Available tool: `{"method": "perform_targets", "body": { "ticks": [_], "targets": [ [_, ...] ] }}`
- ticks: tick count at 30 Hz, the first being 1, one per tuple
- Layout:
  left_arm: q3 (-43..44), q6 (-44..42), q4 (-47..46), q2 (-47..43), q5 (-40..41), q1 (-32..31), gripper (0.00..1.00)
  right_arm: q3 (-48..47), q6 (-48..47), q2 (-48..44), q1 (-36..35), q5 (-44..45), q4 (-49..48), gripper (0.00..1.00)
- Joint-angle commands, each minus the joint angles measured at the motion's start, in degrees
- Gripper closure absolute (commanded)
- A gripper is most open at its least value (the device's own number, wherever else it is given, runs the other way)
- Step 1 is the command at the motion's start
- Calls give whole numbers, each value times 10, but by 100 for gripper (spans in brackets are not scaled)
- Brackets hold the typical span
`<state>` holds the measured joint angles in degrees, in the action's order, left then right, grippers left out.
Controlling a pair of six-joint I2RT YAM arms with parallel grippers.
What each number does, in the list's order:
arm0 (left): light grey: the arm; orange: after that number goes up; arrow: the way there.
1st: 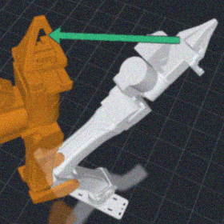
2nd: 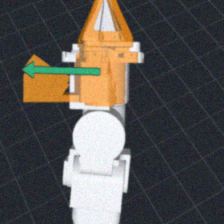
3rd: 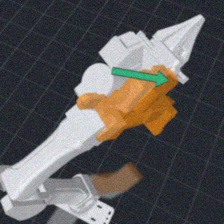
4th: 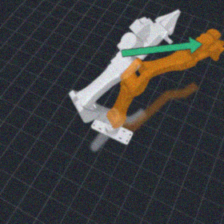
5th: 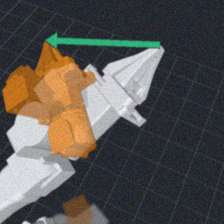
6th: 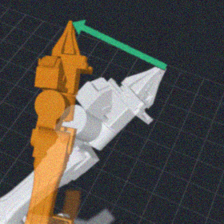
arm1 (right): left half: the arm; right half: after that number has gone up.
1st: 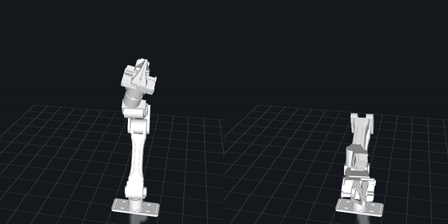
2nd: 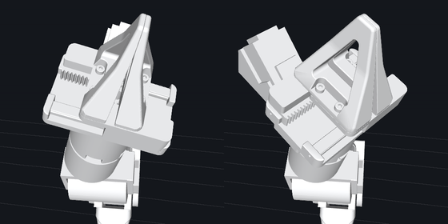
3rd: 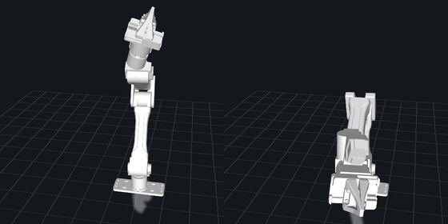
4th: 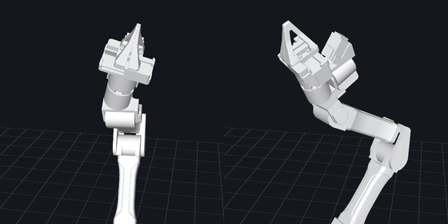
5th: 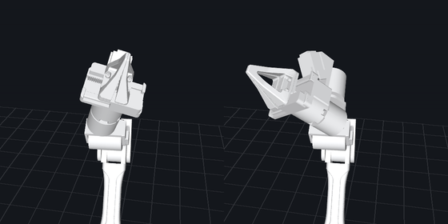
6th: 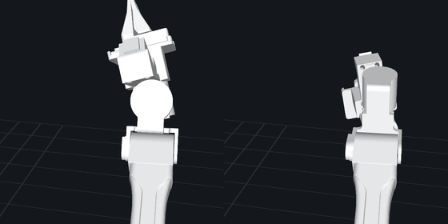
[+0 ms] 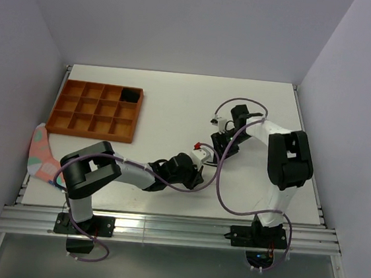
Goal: Roll the socks
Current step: Roll the sock at the center of the board.
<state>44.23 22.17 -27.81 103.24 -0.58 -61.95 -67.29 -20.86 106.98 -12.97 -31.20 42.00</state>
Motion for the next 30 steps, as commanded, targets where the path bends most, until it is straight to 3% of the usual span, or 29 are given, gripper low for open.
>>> {"method": "perform_targets", "body": {
  "ticks": [1,3,6,7,8,15,18,25,30],
  "targets": [
    [-5,3,19,6,3,-4,100,-11,-2,21,-3,7,-14,48],
    [-5,3,16,4,3,-4,100,-11,-2,21,-7,11,-17,50],
    [-1,2,21,5,3,-4,100,-21,-2,29,-12,9,-9,68],
    [2,1,26,3,3,-4,100,-26,-5,33,-15,11,-3,78],
    [3,1,29,2,3,-4,100,-27,-5,33,-16,13,-2,80],
    [25,-14,71,-14,1,-9,100,-66,-2,60,-28,25,0,86],
    [39,-20,94,-15,-11,-11,100,-117,-2,89,-37,10,14,86],
    [75,-28,143,4,-50,-10,100,-132,-15,101,-74,3,13,86],
    [100,-10,153,39,-136,22,100,-128,-19,105,-87,16,7,87]
  ]
}}
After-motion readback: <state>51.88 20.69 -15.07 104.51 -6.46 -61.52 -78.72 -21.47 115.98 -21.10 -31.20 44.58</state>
